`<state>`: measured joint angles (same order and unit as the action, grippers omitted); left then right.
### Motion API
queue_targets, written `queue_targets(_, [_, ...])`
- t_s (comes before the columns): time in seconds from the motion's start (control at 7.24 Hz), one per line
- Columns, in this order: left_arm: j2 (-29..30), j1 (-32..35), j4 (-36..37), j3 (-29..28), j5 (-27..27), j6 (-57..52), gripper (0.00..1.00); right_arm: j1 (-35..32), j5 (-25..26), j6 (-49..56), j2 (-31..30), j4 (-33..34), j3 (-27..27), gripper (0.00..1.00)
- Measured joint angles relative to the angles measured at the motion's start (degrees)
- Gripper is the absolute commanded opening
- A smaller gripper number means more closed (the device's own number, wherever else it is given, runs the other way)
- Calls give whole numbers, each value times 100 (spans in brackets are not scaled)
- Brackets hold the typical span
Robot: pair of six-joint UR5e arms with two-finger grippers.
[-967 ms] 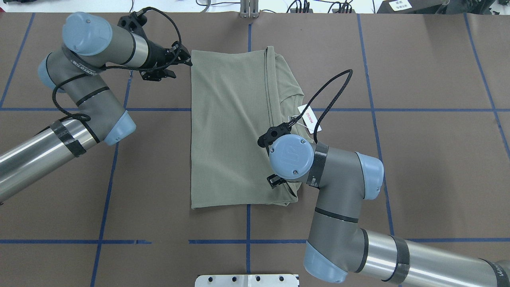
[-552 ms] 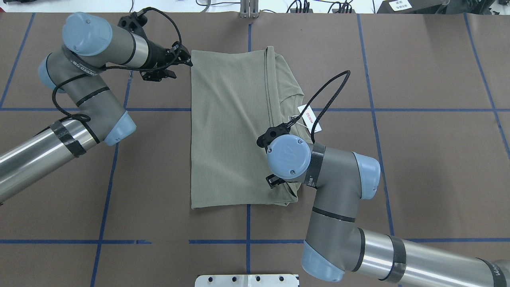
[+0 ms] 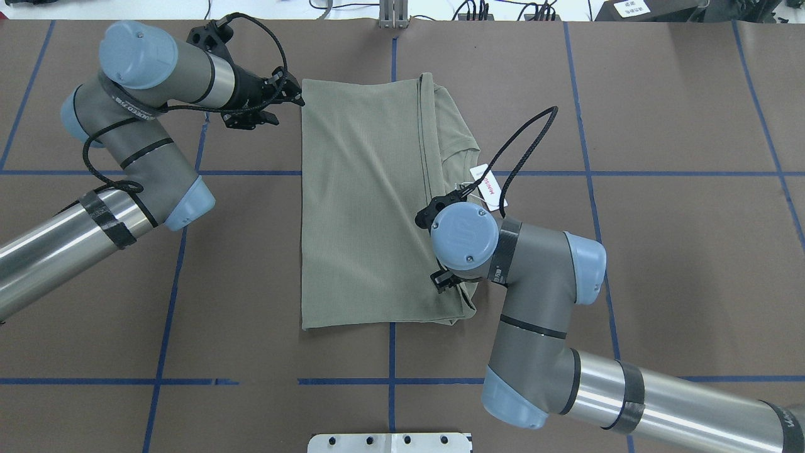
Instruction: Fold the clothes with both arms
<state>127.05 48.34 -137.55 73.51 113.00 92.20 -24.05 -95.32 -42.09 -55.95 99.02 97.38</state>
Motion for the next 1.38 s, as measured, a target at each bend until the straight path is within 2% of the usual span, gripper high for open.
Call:
queue_targets(0.28, [-4, 0, 6, 54, 3, 0, 68, -400, -149, 510, -350, 3, 112, 100])
queue_targets(0.55, [-3, 0, 8, 114, -1, 12, 68, -580, -241, 623, -869, 83, 709, 100])
queue_targets(0.69, [-2, 0, 9, 139, -1, 18, 68, -625, -254, 500, -629, 138, 618, 100])
queue_targets(0.83, [-5, -3, 9, 179, -4, 23, 69, -664, -263, 338, -153, 120, 185, 100])
queue_targets(1.1, [-21, -7, 9, 229, -5, 26, 69, -700, -275, -132, 624, -326, -733, 100])
queue_targets(1.38, [-43, -9, 9, 240, -6, 26, 69, -706, -296, -351, 1008, -662, -1336, 100])
